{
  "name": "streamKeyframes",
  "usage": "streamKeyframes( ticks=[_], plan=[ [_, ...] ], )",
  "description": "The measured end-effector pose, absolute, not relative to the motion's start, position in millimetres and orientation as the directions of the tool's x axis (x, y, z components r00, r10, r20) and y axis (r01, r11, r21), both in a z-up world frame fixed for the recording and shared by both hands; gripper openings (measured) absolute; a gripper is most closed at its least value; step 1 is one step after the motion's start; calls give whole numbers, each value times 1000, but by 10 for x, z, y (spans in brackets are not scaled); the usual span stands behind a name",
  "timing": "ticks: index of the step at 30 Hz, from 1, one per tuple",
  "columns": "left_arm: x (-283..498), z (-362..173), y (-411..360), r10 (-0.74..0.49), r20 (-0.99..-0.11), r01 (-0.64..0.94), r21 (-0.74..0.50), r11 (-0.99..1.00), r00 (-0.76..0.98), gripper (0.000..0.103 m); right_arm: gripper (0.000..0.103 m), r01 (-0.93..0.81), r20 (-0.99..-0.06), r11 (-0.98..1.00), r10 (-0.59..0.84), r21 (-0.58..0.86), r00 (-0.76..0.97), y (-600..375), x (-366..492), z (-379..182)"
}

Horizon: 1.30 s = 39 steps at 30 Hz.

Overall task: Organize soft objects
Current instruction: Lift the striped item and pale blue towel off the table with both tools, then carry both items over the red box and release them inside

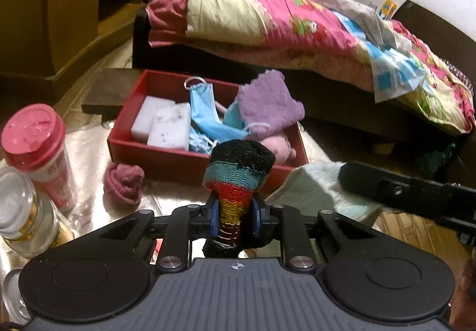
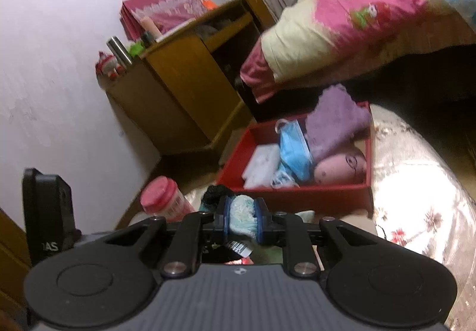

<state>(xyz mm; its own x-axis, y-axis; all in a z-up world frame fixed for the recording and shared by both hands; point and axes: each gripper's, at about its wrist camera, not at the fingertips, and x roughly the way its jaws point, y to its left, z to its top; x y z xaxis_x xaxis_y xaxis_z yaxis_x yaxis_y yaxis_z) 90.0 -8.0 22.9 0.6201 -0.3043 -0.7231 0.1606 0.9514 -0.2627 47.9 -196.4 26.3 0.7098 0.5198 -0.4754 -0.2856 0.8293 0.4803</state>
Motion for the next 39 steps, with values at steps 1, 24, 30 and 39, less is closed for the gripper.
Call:
streamKeyframes(
  ticks=[1, 24, 30, 39],
  plan=[
    [905, 242, -73, -304, -720, 159, -264, 951, 624, 20, 0, -289, -464, 826, 522, 484, 715, -1966, 478, 292],
    [1044, 608, 16, -297, -635, 153, -273, 950, 713, 22, 0, -371, -236, 766, 550, 525, 801, -2009, 517, 970],
    [1173, 639, 4, -286, -629, 153, -259, 954, 722, 22, 0, -394, -195, 771, 543, 500, 817, -1969, 633, 1137],
    [1468, 622, -47, -252, -631, 145, -217, 965, 734, 23, 0, -420, -136, 779, 532, 467, 836, -1929, 929, 1352]
  ],
)
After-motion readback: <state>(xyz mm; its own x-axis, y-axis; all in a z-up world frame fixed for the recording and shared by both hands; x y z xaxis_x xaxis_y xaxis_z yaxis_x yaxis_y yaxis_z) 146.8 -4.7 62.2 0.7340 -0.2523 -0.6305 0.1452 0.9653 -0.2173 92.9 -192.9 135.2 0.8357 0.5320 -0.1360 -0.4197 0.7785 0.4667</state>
